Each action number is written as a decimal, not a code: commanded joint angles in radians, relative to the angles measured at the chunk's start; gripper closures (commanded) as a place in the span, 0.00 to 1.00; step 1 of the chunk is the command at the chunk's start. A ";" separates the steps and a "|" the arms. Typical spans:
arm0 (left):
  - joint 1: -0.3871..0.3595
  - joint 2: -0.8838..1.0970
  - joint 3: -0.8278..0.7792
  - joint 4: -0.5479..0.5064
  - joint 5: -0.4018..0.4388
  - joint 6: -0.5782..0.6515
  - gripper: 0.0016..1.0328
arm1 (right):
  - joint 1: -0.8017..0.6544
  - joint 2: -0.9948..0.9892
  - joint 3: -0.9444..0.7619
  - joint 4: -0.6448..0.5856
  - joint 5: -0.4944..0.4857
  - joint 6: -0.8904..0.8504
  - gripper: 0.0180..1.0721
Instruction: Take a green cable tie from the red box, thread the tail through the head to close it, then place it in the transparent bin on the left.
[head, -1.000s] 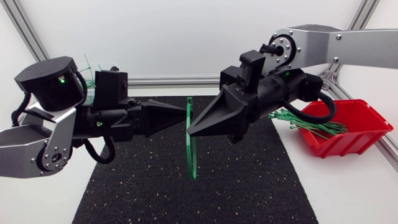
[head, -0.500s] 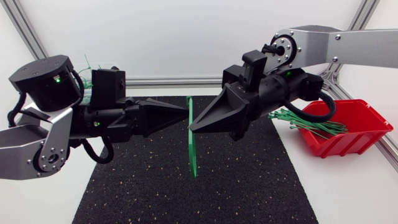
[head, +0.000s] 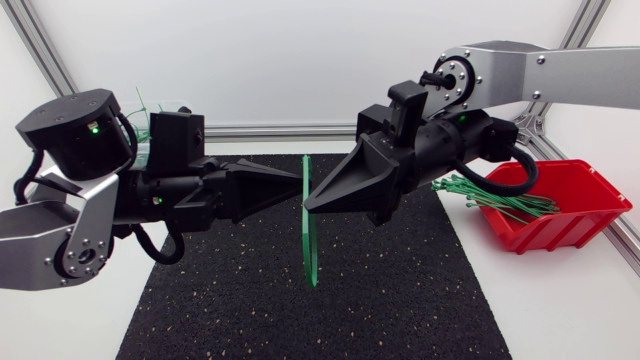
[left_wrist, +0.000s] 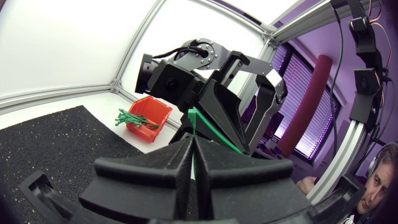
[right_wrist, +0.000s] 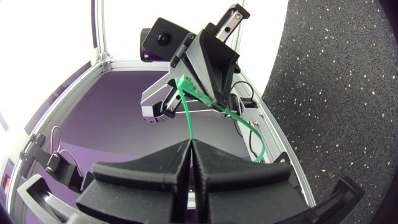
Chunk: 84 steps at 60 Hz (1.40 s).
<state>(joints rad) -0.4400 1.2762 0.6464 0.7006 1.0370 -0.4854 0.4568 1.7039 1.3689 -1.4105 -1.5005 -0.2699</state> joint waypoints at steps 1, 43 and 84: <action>-0.005 -0.006 -0.024 0.011 -0.005 0.008 0.97 | 0.006 0.023 0.012 -0.011 -0.017 -0.022 0.95; -0.005 -0.003 -0.019 0.011 -0.006 0.008 0.97 | 0.014 -0.010 -0.022 -0.011 -0.014 -0.035 0.95; -0.005 0.002 -0.017 0.011 -0.008 0.008 0.97 | 0.016 -0.023 -0.051 -0.008 -0.010 -0.048 0.95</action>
<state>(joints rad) -0.4400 1.2762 0.6456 0.7006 1.0340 -0.4854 0.4637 1.6939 1.3499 -1.4105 -1.5002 -0.2935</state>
